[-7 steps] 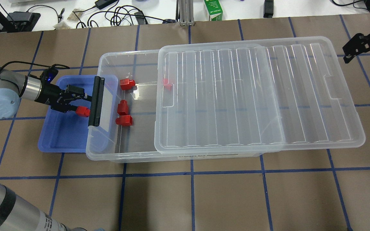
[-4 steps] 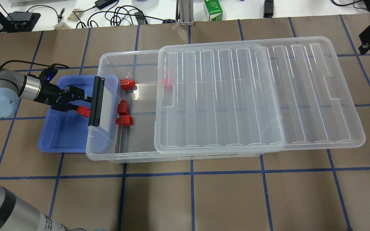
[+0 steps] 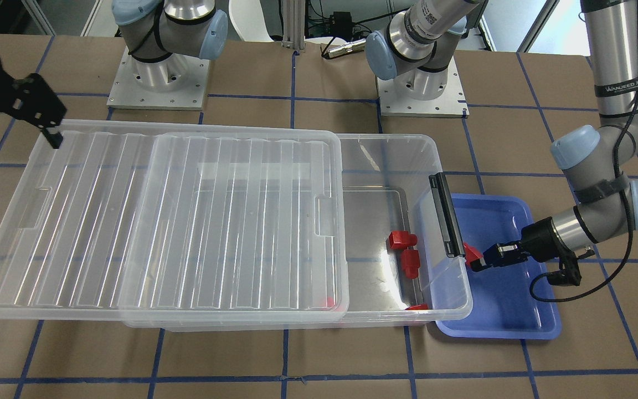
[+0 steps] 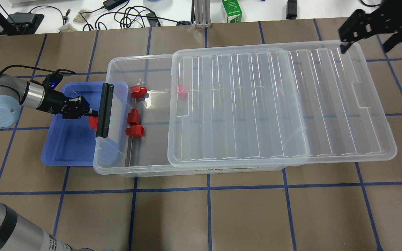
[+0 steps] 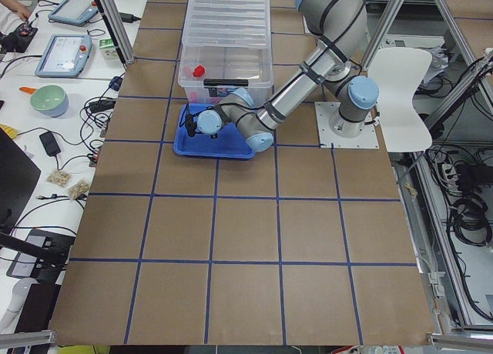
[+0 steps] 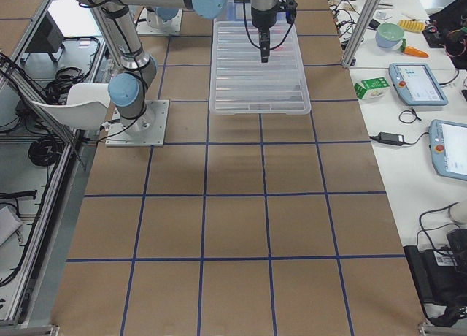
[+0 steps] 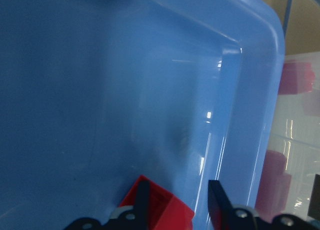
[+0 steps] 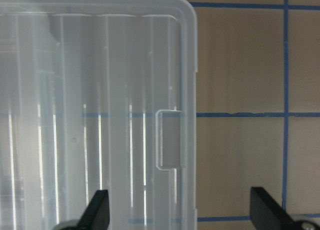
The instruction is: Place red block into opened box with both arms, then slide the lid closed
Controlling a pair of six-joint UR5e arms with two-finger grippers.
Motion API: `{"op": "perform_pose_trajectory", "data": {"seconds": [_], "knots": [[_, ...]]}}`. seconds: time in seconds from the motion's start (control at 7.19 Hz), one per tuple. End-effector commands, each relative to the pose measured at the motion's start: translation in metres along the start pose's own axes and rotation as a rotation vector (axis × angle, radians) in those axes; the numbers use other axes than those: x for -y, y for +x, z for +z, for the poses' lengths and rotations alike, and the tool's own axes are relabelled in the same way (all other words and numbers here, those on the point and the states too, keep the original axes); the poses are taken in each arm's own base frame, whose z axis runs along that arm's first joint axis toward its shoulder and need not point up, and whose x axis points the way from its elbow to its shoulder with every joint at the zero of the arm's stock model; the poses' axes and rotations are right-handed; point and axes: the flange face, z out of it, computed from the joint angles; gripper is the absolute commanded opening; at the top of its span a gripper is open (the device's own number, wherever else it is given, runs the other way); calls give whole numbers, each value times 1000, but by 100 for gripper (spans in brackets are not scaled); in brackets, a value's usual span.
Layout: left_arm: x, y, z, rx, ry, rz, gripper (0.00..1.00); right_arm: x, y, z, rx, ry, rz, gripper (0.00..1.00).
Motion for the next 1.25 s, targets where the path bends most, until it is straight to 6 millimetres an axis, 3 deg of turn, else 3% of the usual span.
{"op": "perform_pose_trajectory", "data": {"seconds": [0.0, 0.56, 0.83, 0.97, 1.11], "knots": [[0, 1, -2, 1, 3, 2, 11, 0, -84, 18, 12, -11, 2, 100], [0, 7, -28, 26, 6, -9, 8, 7, -85, 18, 13, -2, 0, 100], [3, 37, -77, 51, -21, -36, 7, 7, -85, 18, 13, -2, 0, 100], [5, 60, -118, 113, -53, -44, 7, 7, -85, 16, 11, 1, -2, 100], [8, 97, -160, 149, -40, -54, 7, 7, -85, 16, 11, 3, -5, 100]]}}
